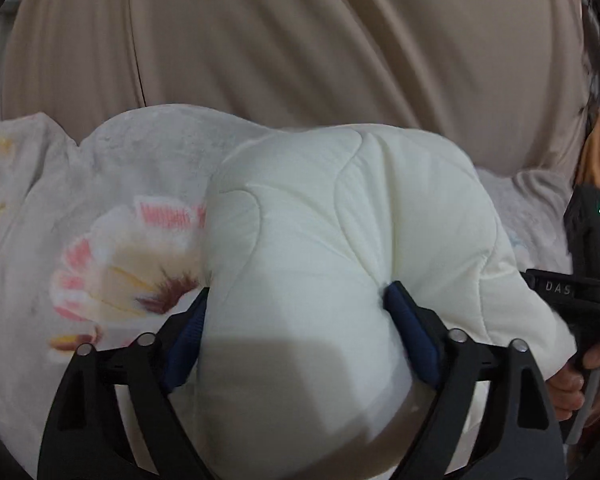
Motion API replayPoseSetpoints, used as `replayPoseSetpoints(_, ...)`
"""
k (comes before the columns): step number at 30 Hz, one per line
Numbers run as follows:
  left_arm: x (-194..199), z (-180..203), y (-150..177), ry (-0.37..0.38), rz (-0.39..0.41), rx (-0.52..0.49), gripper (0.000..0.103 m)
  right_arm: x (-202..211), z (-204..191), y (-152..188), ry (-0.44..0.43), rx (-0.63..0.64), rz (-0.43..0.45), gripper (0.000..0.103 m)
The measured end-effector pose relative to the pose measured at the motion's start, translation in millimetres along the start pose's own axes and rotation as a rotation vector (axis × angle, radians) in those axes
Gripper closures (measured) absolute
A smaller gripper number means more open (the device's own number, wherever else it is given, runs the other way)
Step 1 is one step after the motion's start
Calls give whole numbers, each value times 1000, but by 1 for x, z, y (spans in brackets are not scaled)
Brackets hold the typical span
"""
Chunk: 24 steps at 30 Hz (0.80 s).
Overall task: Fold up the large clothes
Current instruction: 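Lower the folded coat onto the blanket and open both tools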
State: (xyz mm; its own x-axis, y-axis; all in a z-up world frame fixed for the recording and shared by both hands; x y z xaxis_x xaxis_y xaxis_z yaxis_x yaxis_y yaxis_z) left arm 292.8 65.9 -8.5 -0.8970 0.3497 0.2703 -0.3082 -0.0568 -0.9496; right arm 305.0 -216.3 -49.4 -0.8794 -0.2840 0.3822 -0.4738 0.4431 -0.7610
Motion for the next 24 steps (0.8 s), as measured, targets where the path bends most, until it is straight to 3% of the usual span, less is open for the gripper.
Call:
replayPoseSetpoints(3,7,3,-14,1,-40,20,18,14,10,-7,14,-35,-34,60)
replayPoseSetpoints(7,38,7,-39,-57,-7,-44,19,67,9,-30,118,15,81,54)
replayPoseSetpoints(11,65,24,-47,-110,-6,-86,16,106,-59,-30,59,160,129,63)
replayPoseSetpoints(14,71,39,-42,-138,-21,-99,16,106,-111,-9,12,304,100,66)
replayPoseSetpoints(16,69,41,-40,-156,-31,-111,16,97,-128,8,32,405,71,72)
replayPoseSetpoints(18,70,42,-34,-176,-44,-115,16,84,-117,17,112,456,51,84)
replayPoseSetpoints(21,64,36,-23,-194,-77,-111,16,67,-77,18,178,387,22,103)
replayPoseSetpoints(24,55,27,-12,-231,-99,-127,16,54,-47,24,178,308,-24,103)
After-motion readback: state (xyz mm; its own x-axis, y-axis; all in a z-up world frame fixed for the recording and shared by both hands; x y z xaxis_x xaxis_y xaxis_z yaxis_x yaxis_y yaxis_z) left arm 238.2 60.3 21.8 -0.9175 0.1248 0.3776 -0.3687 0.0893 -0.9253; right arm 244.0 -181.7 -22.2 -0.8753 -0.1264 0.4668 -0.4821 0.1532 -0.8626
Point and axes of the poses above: each gripper's, at about its wrist camera, not at the fingertips, and x roughly against the way its jaws point, z to its right, y to its underside, the point moved 8 cm from there along -x, roughly the way its jaws point, and after that the axes turned 12 degrees about z, right-handed, at the moved point
